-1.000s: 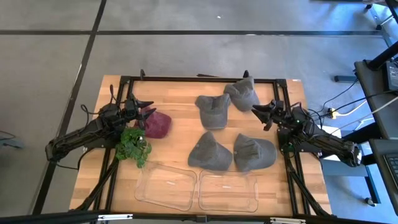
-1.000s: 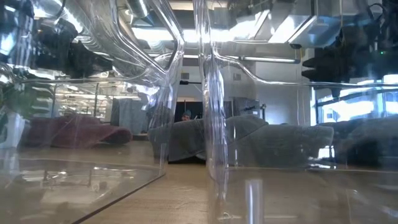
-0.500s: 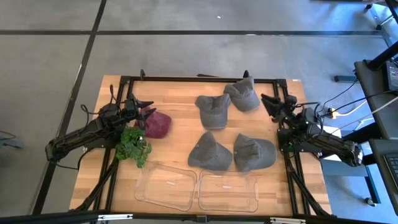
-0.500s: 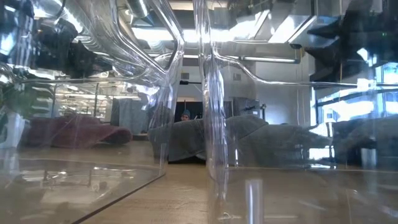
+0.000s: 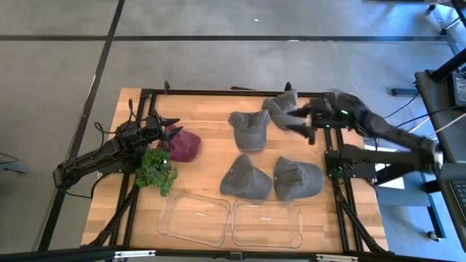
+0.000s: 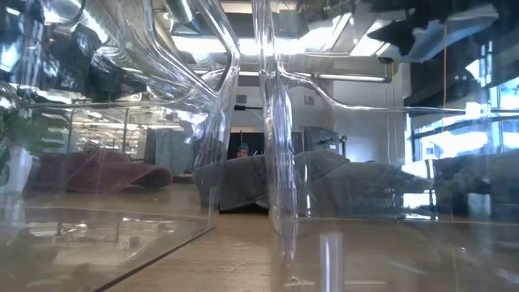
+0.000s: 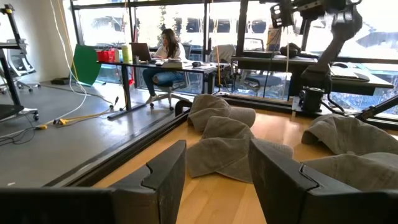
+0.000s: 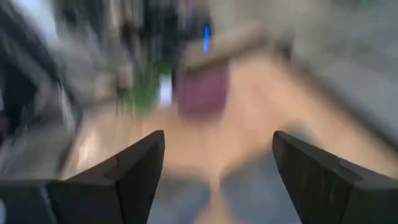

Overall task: Pick & Place hat
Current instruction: Put the gray cap into the right transparent bin

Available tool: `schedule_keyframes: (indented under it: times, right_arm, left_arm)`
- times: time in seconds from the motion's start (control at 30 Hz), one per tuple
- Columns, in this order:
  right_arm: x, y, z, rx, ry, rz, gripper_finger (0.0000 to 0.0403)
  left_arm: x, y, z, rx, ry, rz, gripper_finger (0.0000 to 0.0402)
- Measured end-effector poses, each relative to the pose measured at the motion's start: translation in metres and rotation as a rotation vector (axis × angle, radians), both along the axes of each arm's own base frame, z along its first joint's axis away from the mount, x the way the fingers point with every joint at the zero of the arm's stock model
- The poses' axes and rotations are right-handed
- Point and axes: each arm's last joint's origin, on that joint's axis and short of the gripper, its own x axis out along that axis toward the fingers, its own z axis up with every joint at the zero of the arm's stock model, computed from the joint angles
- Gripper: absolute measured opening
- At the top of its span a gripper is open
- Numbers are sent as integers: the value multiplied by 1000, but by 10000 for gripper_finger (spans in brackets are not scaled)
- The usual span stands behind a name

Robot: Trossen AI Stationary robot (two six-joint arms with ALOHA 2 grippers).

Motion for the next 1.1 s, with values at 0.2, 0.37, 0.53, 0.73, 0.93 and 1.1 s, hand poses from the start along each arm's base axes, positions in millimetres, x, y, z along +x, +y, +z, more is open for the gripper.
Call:
schedule_keyframes:
  times: [0.2,0.37,0.53,0.73,0.93,1.1]
  right_arm:
    - [39,9,13,76,448,147,298]
    - [61,39,4,-75,602,223,298]
    - [75,73,-12,-185,700,198,298]
    - [90,102,-40,-184,819,236,298]
    - [88,116,-88,-193,926,265,298]
    - [86,120,-125,-221,910,306,298]
  left_arm:
    - [0,0,0,0,0,0,169]
    - [0,0,0,0,0,0,169]
    - [0,0,0,-1,-1,0,169]
    - [0,0,0,-1,0,0,169]
    - [0,0,0,-1,-1,0,169]
    - [0,0,0,-1,0,0,169]
